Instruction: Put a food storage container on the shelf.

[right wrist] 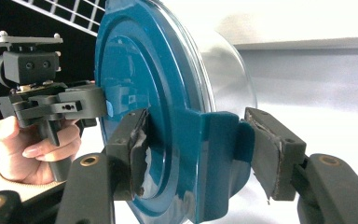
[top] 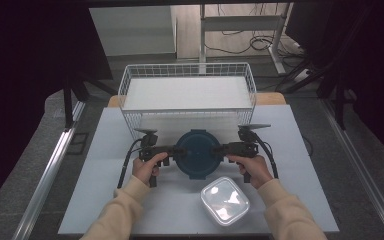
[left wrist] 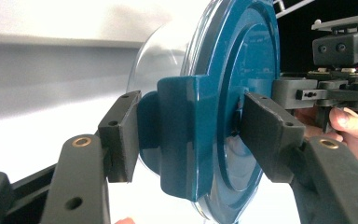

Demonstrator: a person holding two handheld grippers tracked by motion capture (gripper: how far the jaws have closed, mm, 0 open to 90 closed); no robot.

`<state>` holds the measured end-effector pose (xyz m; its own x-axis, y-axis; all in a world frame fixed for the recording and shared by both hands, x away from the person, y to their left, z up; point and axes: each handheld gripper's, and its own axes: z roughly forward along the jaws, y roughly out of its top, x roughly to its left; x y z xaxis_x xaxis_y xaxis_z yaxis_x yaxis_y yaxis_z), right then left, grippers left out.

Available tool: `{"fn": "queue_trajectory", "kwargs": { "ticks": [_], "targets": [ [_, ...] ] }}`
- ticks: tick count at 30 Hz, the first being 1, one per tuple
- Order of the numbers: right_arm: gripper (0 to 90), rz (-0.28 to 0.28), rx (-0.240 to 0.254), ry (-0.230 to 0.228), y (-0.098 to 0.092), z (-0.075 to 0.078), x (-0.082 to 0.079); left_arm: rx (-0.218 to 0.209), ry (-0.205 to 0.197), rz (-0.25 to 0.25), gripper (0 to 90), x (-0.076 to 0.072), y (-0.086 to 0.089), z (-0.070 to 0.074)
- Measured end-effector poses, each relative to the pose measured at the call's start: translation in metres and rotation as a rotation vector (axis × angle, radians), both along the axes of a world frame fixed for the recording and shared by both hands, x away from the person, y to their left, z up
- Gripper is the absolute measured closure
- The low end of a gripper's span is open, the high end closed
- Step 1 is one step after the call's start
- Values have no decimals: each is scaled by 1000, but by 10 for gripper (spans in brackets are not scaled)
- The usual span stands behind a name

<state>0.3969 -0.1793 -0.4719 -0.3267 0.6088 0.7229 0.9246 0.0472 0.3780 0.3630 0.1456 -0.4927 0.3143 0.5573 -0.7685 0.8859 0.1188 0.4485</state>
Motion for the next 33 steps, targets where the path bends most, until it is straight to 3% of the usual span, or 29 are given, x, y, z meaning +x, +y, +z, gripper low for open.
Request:
{"fn": "queue_trajectory", "kwargs": {
  "ticks": [8,33],
  "targets": [
    [423,19,-8,-55,3,22,-8,-9,-37,-14,404,-8,3,17],
    [431,55,7,-149,15,60,-26,20,-135,-13,404,-29,18,60]
  ]
}}
